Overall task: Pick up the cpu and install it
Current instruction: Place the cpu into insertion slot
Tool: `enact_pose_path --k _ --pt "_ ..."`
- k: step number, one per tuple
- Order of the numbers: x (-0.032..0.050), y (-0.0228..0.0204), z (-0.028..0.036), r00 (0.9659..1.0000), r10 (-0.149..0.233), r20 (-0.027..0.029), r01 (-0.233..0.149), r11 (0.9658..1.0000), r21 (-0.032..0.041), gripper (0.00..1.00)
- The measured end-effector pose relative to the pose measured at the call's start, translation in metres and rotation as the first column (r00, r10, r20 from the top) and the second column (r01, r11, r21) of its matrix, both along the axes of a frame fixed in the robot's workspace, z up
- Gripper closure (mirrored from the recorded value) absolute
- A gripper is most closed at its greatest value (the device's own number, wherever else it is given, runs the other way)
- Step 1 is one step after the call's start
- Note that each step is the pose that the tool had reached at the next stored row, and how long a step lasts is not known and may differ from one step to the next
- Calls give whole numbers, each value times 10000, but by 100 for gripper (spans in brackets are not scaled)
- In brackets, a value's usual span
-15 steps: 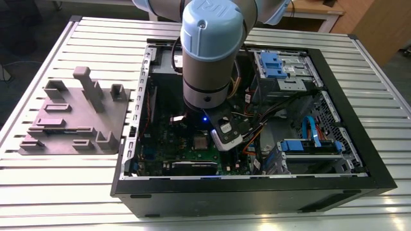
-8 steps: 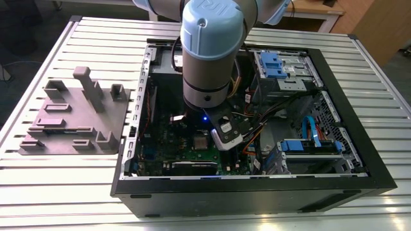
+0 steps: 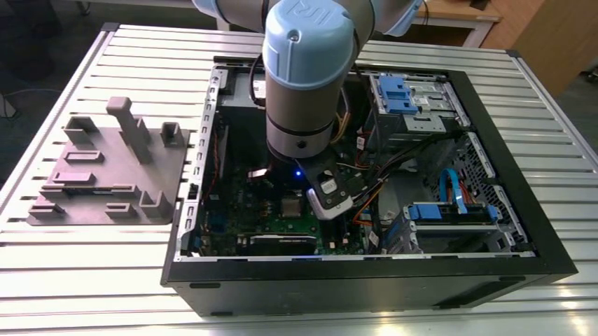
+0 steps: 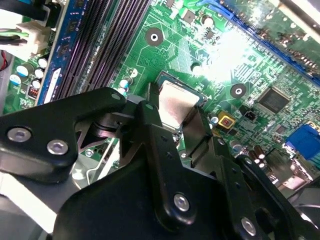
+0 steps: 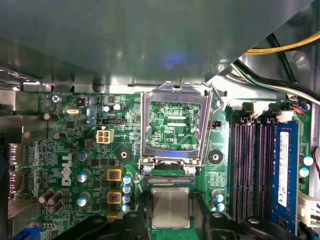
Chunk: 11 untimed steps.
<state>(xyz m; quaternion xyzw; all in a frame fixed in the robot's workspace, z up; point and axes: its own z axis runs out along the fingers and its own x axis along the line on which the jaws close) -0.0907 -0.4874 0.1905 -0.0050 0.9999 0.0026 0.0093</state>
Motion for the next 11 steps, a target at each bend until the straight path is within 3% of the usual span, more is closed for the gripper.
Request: enact_pose_path --k 4,11 --pt "1 1 35 10000 0 4 0 10000 7 56" --pt "-1 1 24 10000 -27 2 27 10000 16 56"
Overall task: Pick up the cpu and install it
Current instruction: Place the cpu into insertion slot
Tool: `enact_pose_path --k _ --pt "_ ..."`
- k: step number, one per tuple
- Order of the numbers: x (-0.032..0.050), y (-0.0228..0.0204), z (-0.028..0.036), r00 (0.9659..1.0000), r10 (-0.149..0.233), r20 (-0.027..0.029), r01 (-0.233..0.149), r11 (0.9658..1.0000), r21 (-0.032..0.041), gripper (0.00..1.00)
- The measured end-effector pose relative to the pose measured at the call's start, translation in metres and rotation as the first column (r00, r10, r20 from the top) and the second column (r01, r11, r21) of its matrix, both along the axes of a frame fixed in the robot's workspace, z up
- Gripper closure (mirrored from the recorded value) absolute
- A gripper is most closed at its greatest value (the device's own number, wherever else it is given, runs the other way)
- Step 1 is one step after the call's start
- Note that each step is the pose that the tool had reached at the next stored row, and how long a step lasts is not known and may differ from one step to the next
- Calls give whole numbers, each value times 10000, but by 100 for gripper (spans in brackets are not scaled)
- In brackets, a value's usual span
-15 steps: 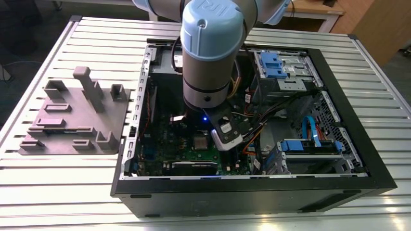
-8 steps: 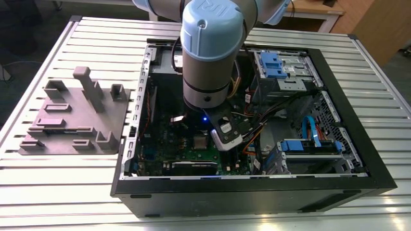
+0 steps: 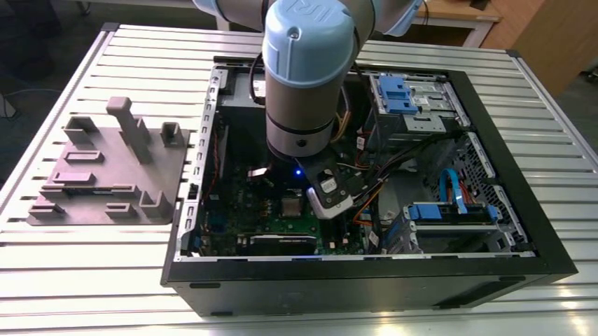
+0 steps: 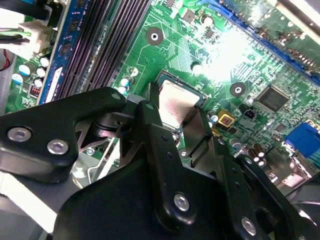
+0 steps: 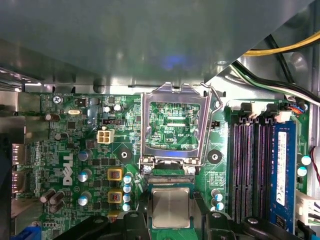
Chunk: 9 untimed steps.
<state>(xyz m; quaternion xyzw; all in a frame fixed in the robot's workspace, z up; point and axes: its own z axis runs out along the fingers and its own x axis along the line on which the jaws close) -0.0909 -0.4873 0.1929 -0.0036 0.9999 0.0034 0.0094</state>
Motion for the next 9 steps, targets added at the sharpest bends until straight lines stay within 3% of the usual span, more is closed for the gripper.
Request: enact_pose_path --k 9 --pt "-2 1 -1 10000 -90 1 90 10000 33 56"
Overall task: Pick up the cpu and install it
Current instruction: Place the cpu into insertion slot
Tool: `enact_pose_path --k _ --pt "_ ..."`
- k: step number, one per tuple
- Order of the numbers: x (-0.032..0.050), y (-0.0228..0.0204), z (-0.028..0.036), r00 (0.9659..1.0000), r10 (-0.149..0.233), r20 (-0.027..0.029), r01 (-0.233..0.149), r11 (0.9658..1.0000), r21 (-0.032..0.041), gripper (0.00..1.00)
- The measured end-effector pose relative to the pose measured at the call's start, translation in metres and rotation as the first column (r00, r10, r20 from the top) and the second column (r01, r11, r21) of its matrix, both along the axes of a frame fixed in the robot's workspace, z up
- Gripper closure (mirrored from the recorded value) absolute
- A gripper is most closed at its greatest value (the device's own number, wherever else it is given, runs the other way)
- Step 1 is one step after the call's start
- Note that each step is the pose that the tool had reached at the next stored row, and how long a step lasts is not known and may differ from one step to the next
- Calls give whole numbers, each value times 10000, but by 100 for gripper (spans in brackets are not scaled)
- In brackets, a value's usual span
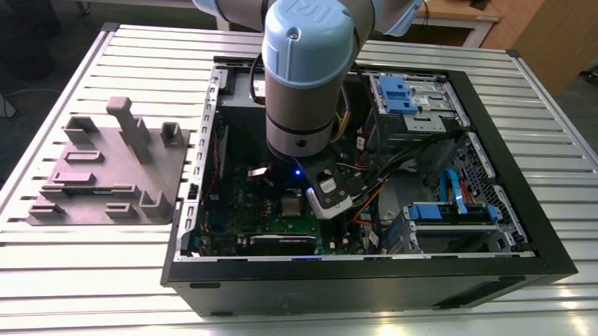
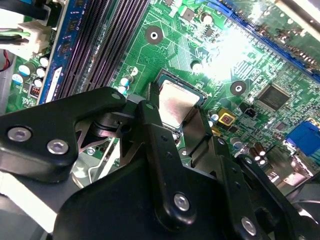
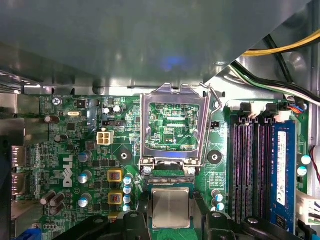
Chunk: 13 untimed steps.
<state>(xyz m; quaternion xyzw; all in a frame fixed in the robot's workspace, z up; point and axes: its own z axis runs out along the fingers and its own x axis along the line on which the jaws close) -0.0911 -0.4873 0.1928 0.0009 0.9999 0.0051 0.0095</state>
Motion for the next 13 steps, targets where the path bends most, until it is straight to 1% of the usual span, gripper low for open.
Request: enact_pose_path --k 3,6,7,13 --pt "0 0 0 10000 -10 -1 10 10000 0 56" --pt "-1 -1 -2 10000 -11 -37 11 10000 -1 56" --pt "-1 0 -5 10000 -11 -41 11 10000 0 56" --pt "0 0 -27 10000 -10 -47 10 10000 -10 56"
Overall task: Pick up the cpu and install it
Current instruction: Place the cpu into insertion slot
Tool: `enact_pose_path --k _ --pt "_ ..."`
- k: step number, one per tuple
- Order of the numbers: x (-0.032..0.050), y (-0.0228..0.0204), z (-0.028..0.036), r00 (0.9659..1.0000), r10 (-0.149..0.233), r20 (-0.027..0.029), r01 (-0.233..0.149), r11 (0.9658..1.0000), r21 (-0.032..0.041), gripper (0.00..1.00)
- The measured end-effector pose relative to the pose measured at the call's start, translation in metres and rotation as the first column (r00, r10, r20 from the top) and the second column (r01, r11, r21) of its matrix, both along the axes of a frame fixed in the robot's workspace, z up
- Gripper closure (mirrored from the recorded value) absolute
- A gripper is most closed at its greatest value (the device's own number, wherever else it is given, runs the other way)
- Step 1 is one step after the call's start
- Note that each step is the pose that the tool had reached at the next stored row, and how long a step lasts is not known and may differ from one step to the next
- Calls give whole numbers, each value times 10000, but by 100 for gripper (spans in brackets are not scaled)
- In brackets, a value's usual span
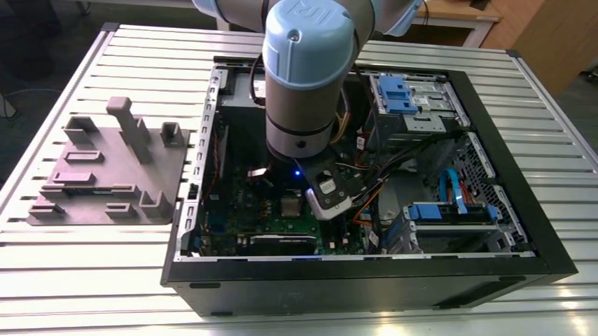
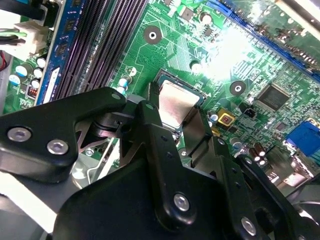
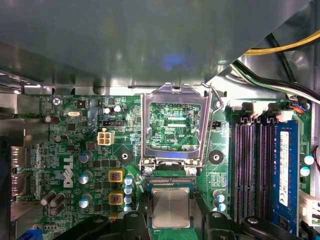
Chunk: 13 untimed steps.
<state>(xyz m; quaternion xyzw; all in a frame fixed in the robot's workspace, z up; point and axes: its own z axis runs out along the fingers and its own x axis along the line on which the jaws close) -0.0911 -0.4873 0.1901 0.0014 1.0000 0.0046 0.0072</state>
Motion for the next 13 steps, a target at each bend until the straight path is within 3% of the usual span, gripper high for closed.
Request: enact_pose_path --k 13 --pt "0 2 -33 10000 -1 5 1 10000 10 56"
